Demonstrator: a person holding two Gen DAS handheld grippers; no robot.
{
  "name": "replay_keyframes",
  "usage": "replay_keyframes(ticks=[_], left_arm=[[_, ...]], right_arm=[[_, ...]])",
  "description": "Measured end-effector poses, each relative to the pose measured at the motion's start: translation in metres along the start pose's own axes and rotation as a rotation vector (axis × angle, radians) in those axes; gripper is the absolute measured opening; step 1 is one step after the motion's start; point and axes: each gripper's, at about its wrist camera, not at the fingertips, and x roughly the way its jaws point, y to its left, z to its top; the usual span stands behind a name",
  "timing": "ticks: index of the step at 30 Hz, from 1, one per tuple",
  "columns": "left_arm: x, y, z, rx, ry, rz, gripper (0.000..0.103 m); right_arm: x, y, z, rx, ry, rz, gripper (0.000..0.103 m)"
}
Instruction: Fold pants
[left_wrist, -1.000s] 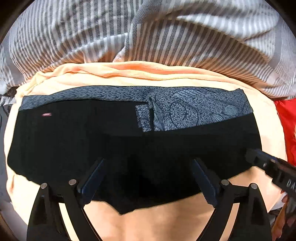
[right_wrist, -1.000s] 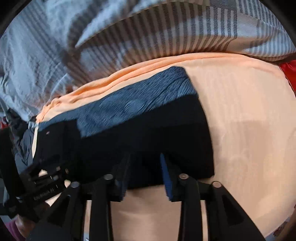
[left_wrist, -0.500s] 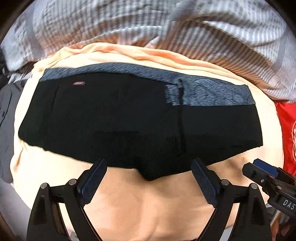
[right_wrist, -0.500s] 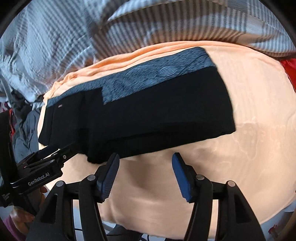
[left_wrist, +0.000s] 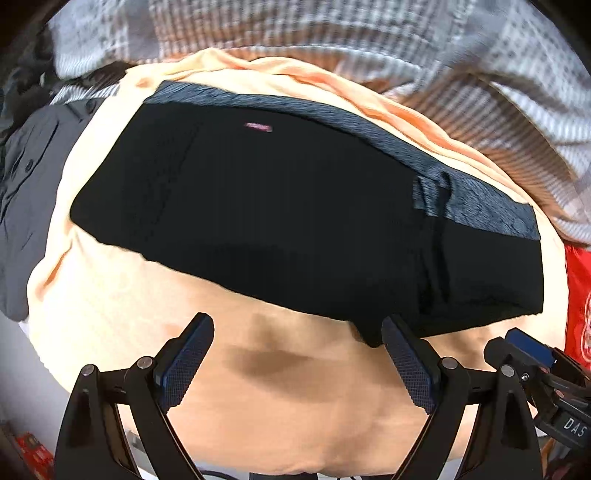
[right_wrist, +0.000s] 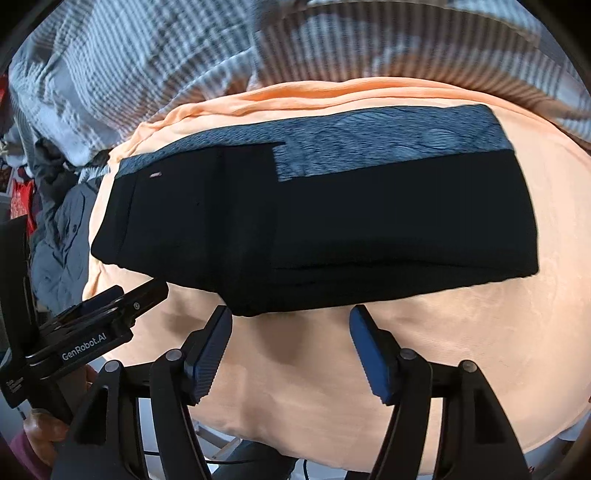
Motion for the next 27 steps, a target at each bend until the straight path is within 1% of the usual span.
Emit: replay_keyframes(ticks=[9, 12, 15, 18, 22, 27], left_arm=[[0.006, 0.026, 0.0, -0.05, 0.006, 0.009, 0.093], [0.008, 0.032, 0.0, -0.069, 0.015, -0.01, 0.093], [0.008, 0.038, -0.001, -0.087, 0.004, -0.018, 0.093], [0.008, 0.047, -0.001, -0.121, 0.003, -0.045, 0.093], [0.007, 0.067, 0.001, -0.191, -0.012, -0.08, 0.093], [0.006, 0.1, 0.009, -0.302, -0.048, -0.158, 0.093]], right_arm=[[0.012, 0.028, 0.003, -0.059, 0.029, 0.001, 0.07], [0.014, 0.033, 0.004, -0.072, 0.034, 0.0, 0.07], [0.016, 0.036, 0.005, -0.08, 0.037, -0.005, 0.07], [0.018, 0.038, 0.005, -0.084, 0.041, -0.007, 0.07], [0.019, 0.04, 0.005, -0.099, 0.044, -0.022, 0.07], [0.023, 0.04, 0.004, -0.109, 0.054, -0.034, 0.071]])
